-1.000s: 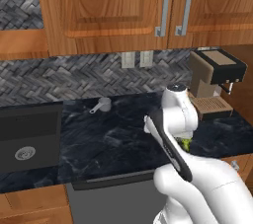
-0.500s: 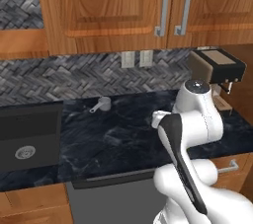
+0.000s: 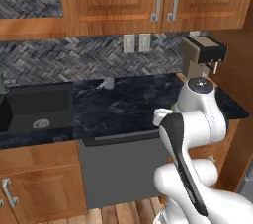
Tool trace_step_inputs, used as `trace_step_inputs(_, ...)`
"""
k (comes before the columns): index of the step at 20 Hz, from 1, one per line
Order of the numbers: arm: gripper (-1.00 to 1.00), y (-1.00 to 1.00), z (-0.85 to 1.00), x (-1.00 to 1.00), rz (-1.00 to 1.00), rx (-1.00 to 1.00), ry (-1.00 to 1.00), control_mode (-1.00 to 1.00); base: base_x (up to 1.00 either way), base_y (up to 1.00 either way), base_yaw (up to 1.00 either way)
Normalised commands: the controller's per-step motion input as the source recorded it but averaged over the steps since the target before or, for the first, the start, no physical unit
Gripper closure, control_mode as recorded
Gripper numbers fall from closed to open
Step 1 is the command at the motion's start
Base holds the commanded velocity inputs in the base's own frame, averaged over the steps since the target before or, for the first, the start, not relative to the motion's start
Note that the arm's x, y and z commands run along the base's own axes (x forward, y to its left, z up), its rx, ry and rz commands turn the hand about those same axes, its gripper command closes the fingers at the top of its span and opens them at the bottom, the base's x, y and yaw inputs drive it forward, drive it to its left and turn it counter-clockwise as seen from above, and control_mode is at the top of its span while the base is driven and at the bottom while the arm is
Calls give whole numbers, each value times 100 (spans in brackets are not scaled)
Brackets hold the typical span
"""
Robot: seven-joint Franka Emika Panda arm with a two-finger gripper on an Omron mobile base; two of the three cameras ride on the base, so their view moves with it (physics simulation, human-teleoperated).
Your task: Place the broccoli and mushroom inside the fridge drawer. Close the drawer after placing the vegetables.
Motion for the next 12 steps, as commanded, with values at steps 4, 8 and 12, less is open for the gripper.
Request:
trace_step_inputs(4, 100, 0, 0, 0, 0, 0, 0, 100, -100, 36, -7)
trace_step_inputs(8, 100, 0, 0, 0, 0, 0, 0, 100, -100, -6, -15)
trace_step_inputs(12, 100, 0, 0, 0, 0, 0, 0, 100, -87, -82, -8)
